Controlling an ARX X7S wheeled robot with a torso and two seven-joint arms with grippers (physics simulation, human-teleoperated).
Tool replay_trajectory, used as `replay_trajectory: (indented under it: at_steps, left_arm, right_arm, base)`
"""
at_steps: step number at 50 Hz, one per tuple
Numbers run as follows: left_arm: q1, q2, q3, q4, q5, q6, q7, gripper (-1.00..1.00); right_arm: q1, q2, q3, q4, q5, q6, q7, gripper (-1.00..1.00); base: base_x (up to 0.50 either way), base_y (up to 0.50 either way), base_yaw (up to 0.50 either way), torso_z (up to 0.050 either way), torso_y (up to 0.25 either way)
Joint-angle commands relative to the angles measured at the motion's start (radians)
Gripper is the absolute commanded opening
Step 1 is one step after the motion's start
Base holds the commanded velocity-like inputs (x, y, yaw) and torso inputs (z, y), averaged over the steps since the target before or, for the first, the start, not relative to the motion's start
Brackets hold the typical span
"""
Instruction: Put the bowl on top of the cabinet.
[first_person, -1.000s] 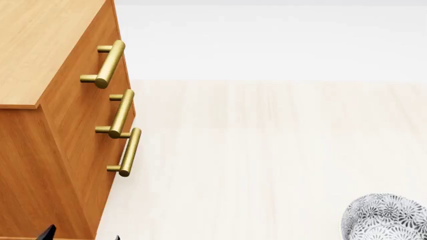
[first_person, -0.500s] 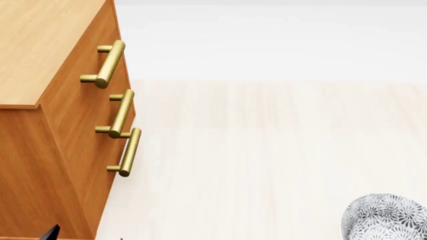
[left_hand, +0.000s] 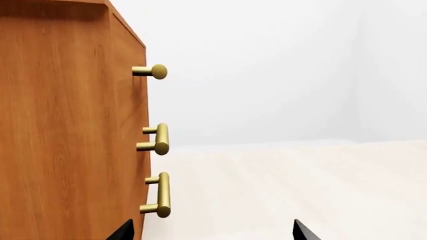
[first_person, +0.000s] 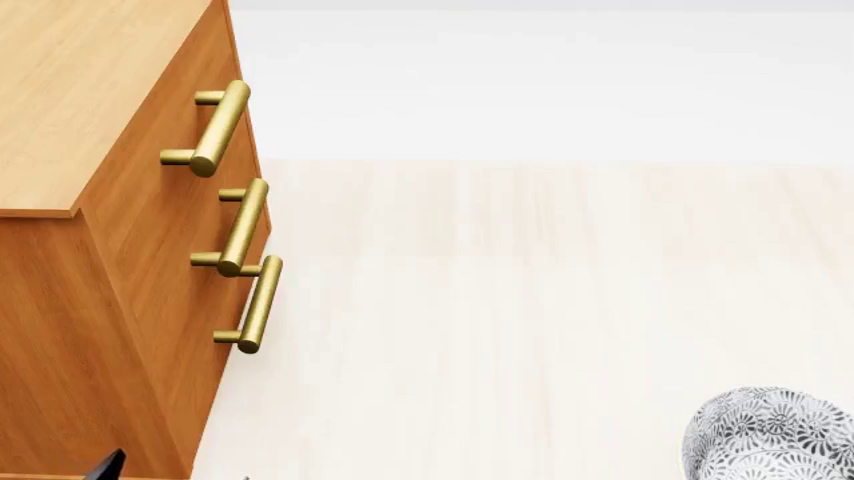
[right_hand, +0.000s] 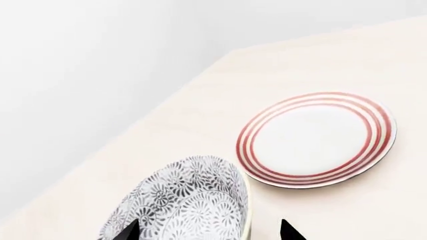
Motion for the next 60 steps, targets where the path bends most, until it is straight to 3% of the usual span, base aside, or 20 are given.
replay_trajectory:
  at_steps: [1,8,60]
  left_arm:
    - [-0.002,-0.002,0.004,-0.006,-0.002,0.007,-0.002,1.0]
    - [-0.001,-0.004,0.006,-0.004,-0.003,0.01,-0.004,1.0]
    - [-0.007,-0.018,0.023,-0.01,-0.013,0.019,-0.017,1.0]
  right_arm:
    - [0.058,0.018,-0.005,0.061,0.042,0.059,0.016,1.0]
    - [0.091,0.007,0.024,0.11,0.045,0.058,0.063,1.0]
    - [0.328,0.037,-0.022,0.461,0.143,0.204,-0.005,1.0]
  base:
    - [0.0,0.0,0.0,0.0,0.0]
    - [0.0,0.0,0.0,0.0,0.0]
    - [0.0,0.0,0.0,0.0,0.0]
